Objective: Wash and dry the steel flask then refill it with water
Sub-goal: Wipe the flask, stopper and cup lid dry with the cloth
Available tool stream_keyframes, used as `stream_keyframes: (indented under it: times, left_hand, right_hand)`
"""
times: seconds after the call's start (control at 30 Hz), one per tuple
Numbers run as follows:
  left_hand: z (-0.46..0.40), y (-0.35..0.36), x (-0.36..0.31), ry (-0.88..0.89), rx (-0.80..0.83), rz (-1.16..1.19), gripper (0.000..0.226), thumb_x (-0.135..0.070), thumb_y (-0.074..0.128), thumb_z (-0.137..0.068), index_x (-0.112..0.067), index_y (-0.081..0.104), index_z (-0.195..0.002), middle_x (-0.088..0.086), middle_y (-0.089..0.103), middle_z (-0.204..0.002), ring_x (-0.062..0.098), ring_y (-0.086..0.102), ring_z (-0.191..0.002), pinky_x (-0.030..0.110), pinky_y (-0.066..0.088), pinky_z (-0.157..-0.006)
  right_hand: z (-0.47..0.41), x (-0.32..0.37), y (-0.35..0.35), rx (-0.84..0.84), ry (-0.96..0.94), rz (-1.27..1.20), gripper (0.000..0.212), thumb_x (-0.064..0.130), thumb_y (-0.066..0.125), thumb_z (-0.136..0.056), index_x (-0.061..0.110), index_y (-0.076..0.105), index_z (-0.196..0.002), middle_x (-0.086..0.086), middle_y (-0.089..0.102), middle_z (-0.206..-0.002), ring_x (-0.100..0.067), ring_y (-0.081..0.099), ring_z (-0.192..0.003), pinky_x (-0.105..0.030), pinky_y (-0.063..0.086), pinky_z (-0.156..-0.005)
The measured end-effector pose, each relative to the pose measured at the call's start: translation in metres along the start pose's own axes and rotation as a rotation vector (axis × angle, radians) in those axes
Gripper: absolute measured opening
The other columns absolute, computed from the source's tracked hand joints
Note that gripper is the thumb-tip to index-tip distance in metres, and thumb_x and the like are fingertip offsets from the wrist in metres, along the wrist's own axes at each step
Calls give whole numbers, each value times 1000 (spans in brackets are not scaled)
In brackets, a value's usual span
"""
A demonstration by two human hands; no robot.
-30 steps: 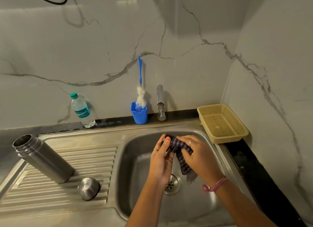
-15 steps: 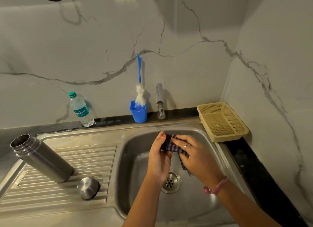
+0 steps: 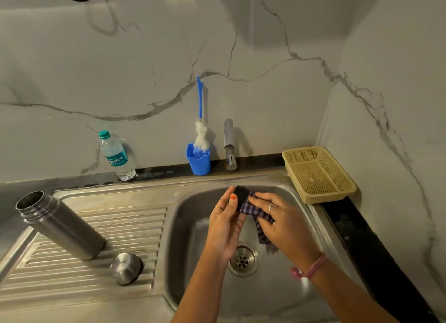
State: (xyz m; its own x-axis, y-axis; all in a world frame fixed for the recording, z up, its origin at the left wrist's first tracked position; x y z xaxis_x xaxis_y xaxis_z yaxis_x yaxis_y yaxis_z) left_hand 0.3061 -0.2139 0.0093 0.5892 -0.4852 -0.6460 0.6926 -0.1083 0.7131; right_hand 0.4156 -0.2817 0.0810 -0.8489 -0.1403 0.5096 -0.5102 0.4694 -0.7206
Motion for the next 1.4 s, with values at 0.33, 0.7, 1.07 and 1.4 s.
stream_keyframes:
  times: [0.33,0.7,1.07,1.4]
  left_hand:
    - [-4,12,3,1,-25,42,56,-21,75,-83,-1,54,-131,13,67,-103,19,66,-92,32,56,-86]
    - [-8,0,0,59,30,32,60,-15,68,-83,-7,50,-141,13,71,-112,21,66,-99,33,54,-94]
    - [4,-4,-9,145,193,-297,65,-8,74,-84,-11,46,-143,12,59,-138,27,55,-131,37,50,-103]
    - [10,-9,-28,359,110,-635,51,7,56,-94,-17,47,-138,-2,60,-130,9,62,-119,25,54,-92]
  right_hand:
    - [-8,11,3,18,-16,46,46,6,72,-77,19,67,-120,3,65,-121,-13,65,-103,-26,54,-87]
    - [-17,7,-3,-3,23,-15,50,2,74,-75,16,66,-122,0,66,-121,-10,61,-108,-15,43,-97]
    - [-28,-49,11,262,604,-311,11,27,62,-78,23,72,-78,-2,73,-78,-16,69,-78,-40,56,-81]
    - [-9,-34,38,211,736,-527,17,7,49,-86,-4,54,-73,-20,54,-68,-24,51,-65,-35,41,-62]
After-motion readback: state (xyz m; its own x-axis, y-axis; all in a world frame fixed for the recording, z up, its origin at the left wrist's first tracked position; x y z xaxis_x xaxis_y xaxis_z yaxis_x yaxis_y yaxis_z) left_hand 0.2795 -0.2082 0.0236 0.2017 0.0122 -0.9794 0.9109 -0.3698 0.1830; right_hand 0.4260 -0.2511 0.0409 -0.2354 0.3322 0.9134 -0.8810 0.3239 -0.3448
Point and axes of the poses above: each hand's wrist, its own z-axis away from the middle knuckle, its own y-axis out of the palm, x = y × z, the point moved 8 cm from there along -z, towards the middle knuckle
